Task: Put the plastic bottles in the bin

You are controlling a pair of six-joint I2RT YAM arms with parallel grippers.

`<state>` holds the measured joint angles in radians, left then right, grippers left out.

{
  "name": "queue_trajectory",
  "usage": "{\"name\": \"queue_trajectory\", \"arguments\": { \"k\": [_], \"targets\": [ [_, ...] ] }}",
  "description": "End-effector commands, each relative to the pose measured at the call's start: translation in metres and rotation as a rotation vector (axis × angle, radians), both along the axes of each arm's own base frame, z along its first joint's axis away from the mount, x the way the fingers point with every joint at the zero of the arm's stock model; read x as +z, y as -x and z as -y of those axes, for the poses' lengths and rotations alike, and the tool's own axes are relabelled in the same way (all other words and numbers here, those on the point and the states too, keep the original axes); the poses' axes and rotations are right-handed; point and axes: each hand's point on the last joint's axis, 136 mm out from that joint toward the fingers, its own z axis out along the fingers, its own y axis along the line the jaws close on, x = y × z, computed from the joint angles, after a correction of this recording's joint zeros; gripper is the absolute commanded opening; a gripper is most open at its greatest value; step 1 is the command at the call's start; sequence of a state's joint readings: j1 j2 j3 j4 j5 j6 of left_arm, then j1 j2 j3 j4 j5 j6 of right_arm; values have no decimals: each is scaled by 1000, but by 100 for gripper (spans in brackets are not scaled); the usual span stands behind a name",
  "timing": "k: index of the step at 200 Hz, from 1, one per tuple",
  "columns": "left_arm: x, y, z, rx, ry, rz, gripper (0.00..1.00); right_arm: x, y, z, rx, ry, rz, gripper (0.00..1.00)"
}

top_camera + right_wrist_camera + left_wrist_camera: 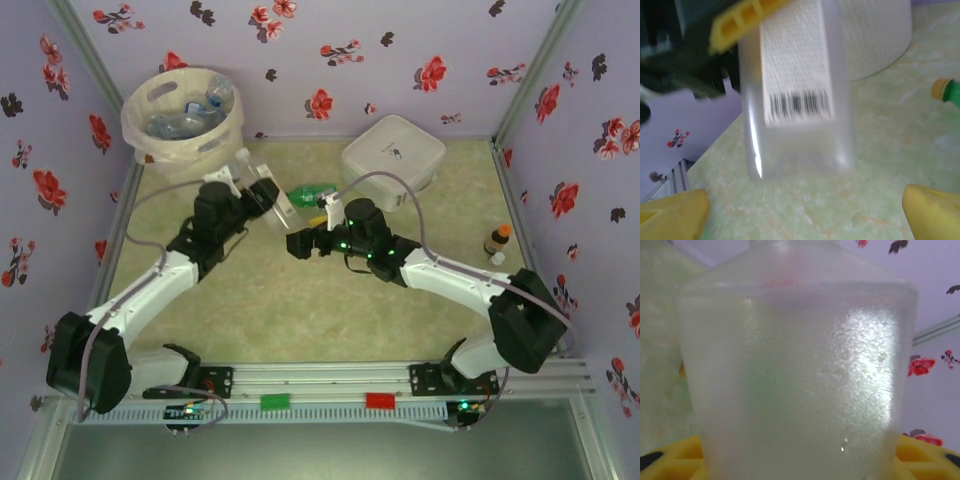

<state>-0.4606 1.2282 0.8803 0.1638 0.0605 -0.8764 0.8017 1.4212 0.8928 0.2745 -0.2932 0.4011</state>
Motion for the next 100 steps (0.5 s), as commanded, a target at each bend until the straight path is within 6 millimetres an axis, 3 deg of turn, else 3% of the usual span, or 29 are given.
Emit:
{"name": "queue_trajectory", "arguments": {
  "k": [1,34,64,100],
  "targets": [
    [42,-1,-21,-40,-164,73,41,3,-8,20,-101,55,49,100],
    [100,-30,-68,-6,-246,130,39,-3,-17,42,-210,131,74,100],
    [157,-68,-106,27,-286,171,38,-8,-19,50,-243,162,81,100],
    [188,-111,-142,60,-384,148,38,-16,-20,56,-263,204,79,100]
  ]
}}
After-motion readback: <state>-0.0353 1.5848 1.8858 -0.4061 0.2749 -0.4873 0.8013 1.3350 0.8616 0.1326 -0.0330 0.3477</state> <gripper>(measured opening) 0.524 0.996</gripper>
